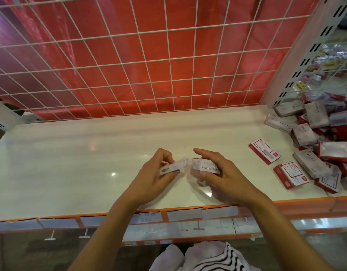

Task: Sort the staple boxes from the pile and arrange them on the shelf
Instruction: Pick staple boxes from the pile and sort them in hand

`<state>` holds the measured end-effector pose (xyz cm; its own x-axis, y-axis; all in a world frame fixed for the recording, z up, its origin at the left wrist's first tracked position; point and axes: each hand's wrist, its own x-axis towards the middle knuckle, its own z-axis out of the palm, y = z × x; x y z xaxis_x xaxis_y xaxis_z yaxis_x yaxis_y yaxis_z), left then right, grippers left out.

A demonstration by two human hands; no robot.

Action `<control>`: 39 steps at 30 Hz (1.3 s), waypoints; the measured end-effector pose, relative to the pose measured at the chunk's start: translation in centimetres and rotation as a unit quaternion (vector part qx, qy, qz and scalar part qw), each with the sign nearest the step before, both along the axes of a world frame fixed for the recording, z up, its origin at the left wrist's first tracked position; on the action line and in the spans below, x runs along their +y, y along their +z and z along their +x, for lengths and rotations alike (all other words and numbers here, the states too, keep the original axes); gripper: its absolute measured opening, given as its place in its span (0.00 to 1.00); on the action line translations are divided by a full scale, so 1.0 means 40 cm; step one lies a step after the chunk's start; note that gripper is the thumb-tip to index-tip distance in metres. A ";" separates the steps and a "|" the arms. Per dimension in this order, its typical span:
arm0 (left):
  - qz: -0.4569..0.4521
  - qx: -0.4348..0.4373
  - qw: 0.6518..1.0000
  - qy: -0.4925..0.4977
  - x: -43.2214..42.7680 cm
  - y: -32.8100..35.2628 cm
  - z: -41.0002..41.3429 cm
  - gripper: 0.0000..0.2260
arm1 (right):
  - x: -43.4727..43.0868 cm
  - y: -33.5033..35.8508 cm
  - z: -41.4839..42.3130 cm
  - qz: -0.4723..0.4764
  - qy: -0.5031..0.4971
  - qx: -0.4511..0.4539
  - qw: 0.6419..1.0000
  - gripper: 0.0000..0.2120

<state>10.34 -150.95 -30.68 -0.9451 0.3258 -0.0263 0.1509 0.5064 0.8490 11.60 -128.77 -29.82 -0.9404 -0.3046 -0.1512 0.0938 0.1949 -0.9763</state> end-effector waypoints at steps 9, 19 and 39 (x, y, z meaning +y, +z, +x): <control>0.057 -0.063 0.996 0.013 -0.001 -0.002 0.001 0.15 | 0.009 -0.023 -0.013 0.029 -0.019 0.005 0.999 0.30; 0.217 -0.150 0.963 0.059 -0.022 0.015 0.004 0.19 | -0.009 -0.028 -0.011 0.018 -0.047 -0.028 0.998 0.31; 0.464 -0.325 0.823 0.044 -0.122 0.009 0.023 0.15 | -0.147 -0.001 0.039 -0.031 -0.105 -0.056 0.992 0.26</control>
